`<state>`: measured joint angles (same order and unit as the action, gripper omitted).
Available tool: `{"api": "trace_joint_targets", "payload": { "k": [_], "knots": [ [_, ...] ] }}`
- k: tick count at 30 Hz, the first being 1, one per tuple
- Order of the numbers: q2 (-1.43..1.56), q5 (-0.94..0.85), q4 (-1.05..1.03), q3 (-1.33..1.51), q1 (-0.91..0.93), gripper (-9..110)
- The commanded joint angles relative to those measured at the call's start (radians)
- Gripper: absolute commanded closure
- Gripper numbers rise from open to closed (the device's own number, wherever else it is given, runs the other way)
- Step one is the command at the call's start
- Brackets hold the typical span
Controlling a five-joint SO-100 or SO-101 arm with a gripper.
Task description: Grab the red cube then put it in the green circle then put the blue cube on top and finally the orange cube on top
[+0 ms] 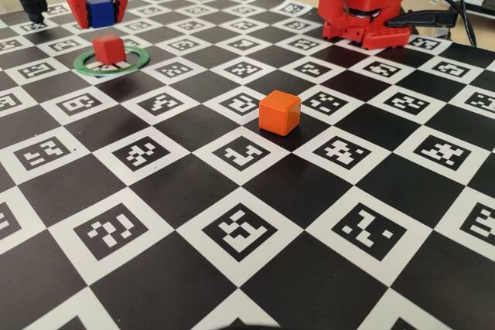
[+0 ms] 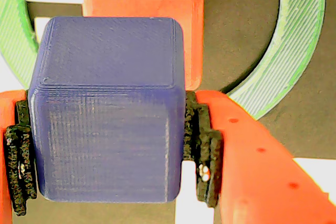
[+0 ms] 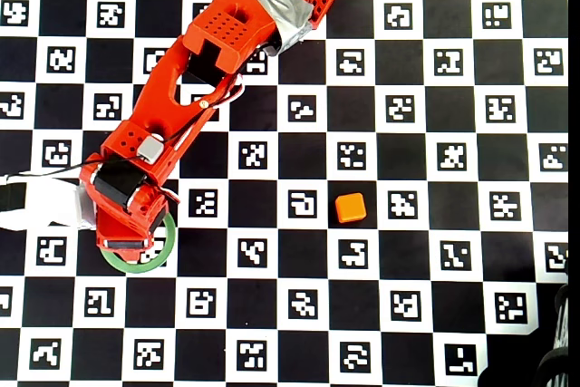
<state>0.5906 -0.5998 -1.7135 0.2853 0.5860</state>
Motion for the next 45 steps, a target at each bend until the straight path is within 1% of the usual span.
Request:
{"api": "trace_joint_targets", "payload": {
  "k": [1,45],
  "knots": [
    [0.052,-0.012,-0.012,-0.091,0.002,97],
    [0.051,0.014,0.046,0.051,-0.011,97]
  ]
}}
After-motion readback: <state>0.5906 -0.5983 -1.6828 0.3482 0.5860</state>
